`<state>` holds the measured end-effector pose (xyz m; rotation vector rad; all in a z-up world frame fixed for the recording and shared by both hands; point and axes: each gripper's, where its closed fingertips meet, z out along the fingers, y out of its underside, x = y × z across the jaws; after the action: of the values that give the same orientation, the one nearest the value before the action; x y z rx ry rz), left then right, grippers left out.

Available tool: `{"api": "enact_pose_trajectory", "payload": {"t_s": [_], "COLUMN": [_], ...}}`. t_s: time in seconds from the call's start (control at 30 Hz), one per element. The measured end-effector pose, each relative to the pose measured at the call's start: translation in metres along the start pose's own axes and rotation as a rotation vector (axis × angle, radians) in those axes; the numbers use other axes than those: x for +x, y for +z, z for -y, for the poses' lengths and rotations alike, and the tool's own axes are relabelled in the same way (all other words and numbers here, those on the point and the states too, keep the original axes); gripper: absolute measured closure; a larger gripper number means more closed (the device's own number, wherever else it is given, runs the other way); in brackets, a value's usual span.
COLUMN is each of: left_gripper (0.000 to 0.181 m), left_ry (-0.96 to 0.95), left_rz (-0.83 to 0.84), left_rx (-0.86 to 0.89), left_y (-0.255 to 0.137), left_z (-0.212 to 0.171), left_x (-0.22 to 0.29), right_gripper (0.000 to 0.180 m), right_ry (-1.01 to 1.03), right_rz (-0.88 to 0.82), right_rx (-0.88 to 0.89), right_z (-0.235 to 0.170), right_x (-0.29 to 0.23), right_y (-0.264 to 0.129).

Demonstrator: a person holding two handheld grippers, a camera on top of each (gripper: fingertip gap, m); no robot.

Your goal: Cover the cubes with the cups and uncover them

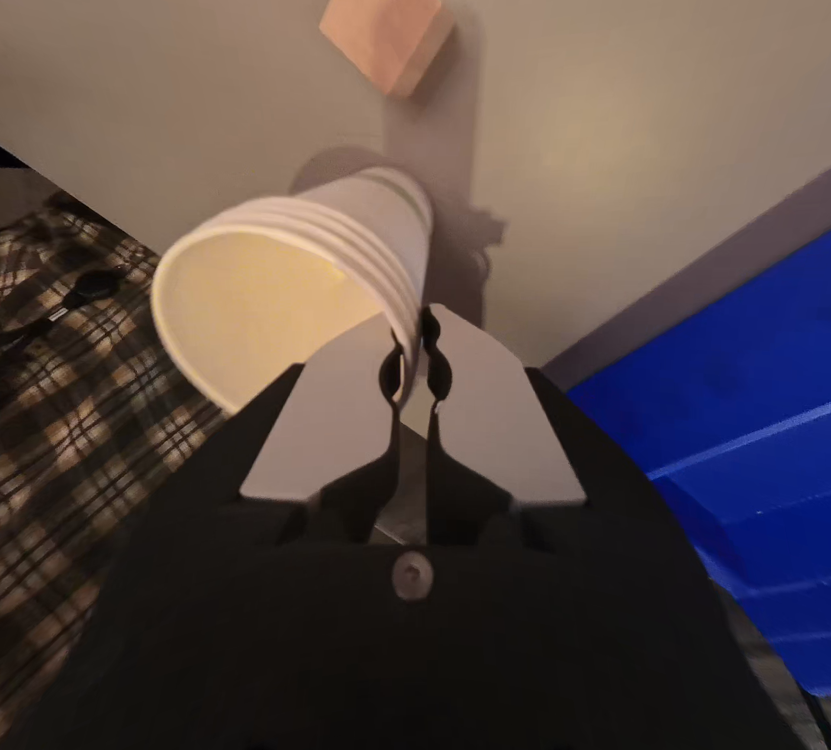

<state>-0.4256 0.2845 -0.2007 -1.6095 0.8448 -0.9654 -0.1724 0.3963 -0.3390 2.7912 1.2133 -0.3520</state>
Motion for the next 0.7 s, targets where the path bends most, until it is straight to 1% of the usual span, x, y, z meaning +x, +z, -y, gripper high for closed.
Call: {"api": "enact_pose_trajectory", "payload": {"t_s": [0.1, 0.17, 0.23, 0.33, 0.47, 0.53, 0.6, 0.7], "left_gripper": [0.104, 0.105, 0.107, 0.109, 0.111, 0.111, 0.111, 0.112], "left_ry": [0.01, 0.017, 0.024, 0.031, 0.025, 0.018, 0.011, -0.001], "left_rz": [-0.003, -0.006, -0.007, -0.008, -0.009, -0.011, -0.011, -0.011], "left_rx": [-0.012, -0.017, -0.021, -0.028, -0.037, -0.049, -0.062, -0.08], "left_y": [0.002, 0.003, 0.004, 0.006, 0.011, 0.014, 0.017, 0.022], "left_z": [-0.002, -0.003, -0.004, -0.005, -0.009, -0.013, -0.016, -0.022], "left_x": [0.001, 0.002, 0.003, 0.003, -0.002, -0.006, -0.01, -0.016], "right_gripper": [0.175, 0.175, 0.175, 0.175, 0.175, 0.175, 0.175, 0.175], "right_ry": [-0.02, -0.024, -0.02, 0.003, 0.109, 0.198, 0.293, 0.421], "right_rz": [-0.01, -0.017, 0.0, -0.028, -0.134, -0.173, -0.197, -0.202], "right_rx": [-0.031, -0.029, 0.007, 0.103, 0.211, 0.233, 0.225, 0.185], "right_z": [0.0, 0.003, 0.009, 0.023, 0.03, 0.024, 0.014, -0.005], "right_x": [0.002, 0.006, 0.008, 0.021, 0.067, 0.097, 0.128, 0.171], "right_y": [-0.008, -0.021, -0.042, -0.092, -0.167, -0.194, -0.207, -0.204]}}
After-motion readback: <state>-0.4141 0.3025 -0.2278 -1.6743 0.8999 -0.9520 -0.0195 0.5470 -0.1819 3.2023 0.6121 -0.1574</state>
